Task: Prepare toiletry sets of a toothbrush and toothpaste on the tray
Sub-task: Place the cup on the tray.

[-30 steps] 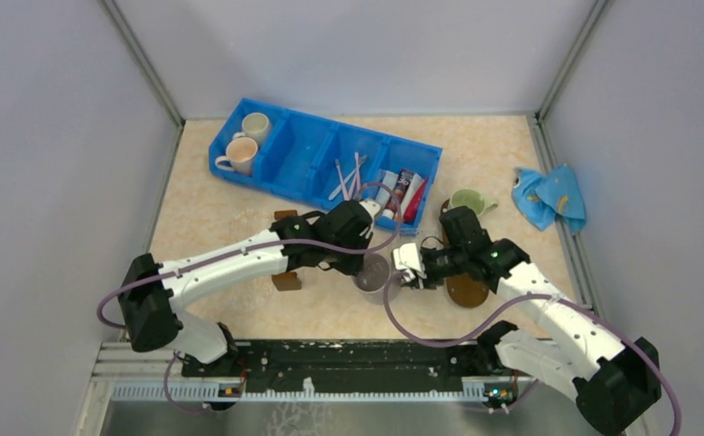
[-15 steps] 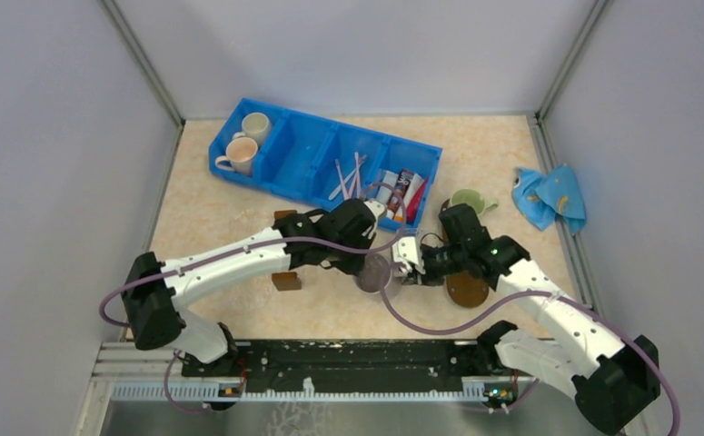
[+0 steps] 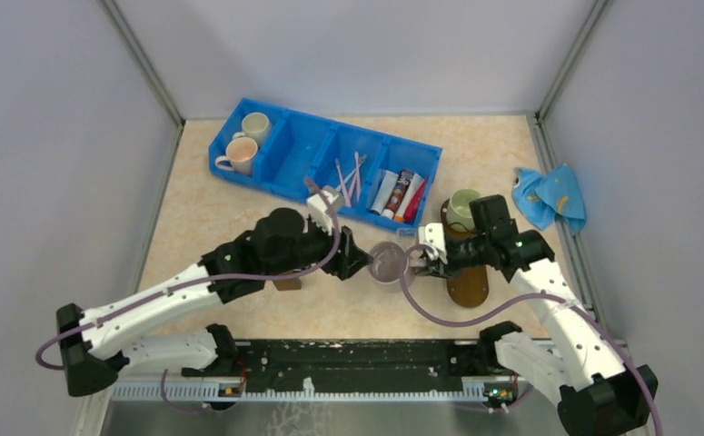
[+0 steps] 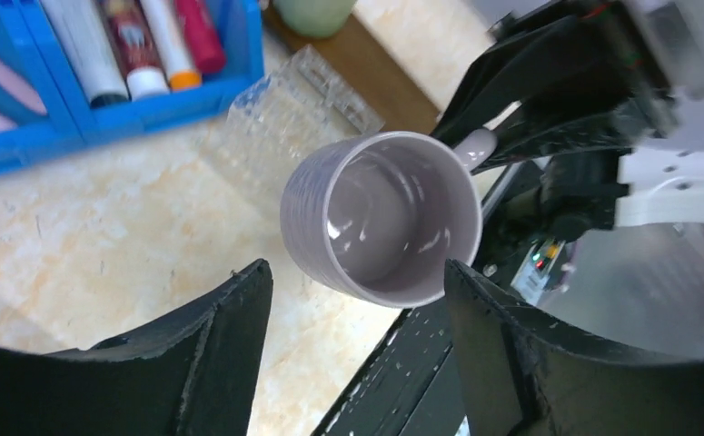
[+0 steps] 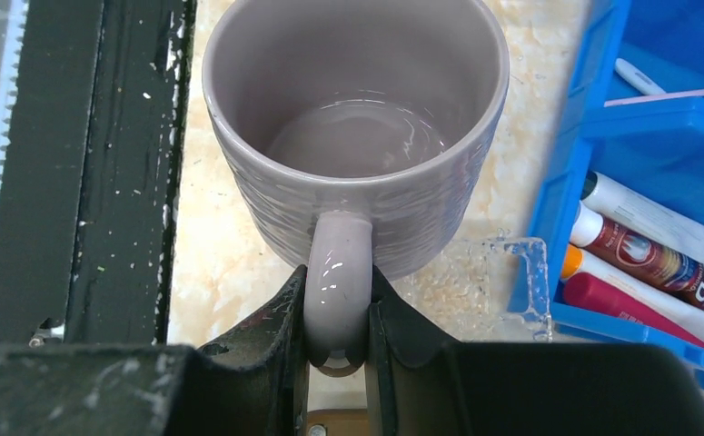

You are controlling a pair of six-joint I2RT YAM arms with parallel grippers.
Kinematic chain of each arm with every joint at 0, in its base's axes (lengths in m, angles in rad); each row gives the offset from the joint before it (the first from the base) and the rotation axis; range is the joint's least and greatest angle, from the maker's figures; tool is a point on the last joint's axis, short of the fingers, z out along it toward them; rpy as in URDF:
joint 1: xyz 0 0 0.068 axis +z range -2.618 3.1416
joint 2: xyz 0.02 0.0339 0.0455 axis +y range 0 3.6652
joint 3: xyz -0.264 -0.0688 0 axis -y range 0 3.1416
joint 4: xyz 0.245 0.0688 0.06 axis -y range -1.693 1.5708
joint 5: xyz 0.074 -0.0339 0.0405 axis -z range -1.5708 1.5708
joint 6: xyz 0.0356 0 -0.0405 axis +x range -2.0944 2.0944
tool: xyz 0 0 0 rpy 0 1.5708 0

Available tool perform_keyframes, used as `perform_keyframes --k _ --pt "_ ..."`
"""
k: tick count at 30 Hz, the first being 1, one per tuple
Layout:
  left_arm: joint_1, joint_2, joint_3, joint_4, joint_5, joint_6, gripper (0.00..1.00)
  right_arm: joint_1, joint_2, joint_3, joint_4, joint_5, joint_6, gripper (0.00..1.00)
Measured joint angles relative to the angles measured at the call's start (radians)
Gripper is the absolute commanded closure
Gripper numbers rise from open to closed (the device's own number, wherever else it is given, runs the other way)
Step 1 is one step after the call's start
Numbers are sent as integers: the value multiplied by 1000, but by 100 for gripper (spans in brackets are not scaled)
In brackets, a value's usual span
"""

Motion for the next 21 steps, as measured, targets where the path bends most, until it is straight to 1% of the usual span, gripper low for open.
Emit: perform_keyframes --k 5,8,11,13,14,17,19,21 --pt "0 -224 -190 256 10 47 2 -113 -2 47 -101 -74 -77 100" --pt "0 -320 -293 385 10 71 1 -214 1 79 -171 -105 -140 100" --pt "0 -356 -333 428 10 103 1 -322 19 119 -254 -124 -228 100" --pt "0 -344 -315 417 10 132 1 -390 47 146 -318 -135 -304 100" --pt "0 -324 -282 381 10 150 1 -439 69 165 -368 -148 -362 100" --pt "1 -225 -119 261 10 214 1 -579 140 205 -488 -165 -492 100" --pt "5 -174 -37 211 1 265 1 -665 181 218 -521 -164 -559 100" --pt "6 -160 -23 192 -18 319 1 -733 210 218 -537 -157 -618 100"
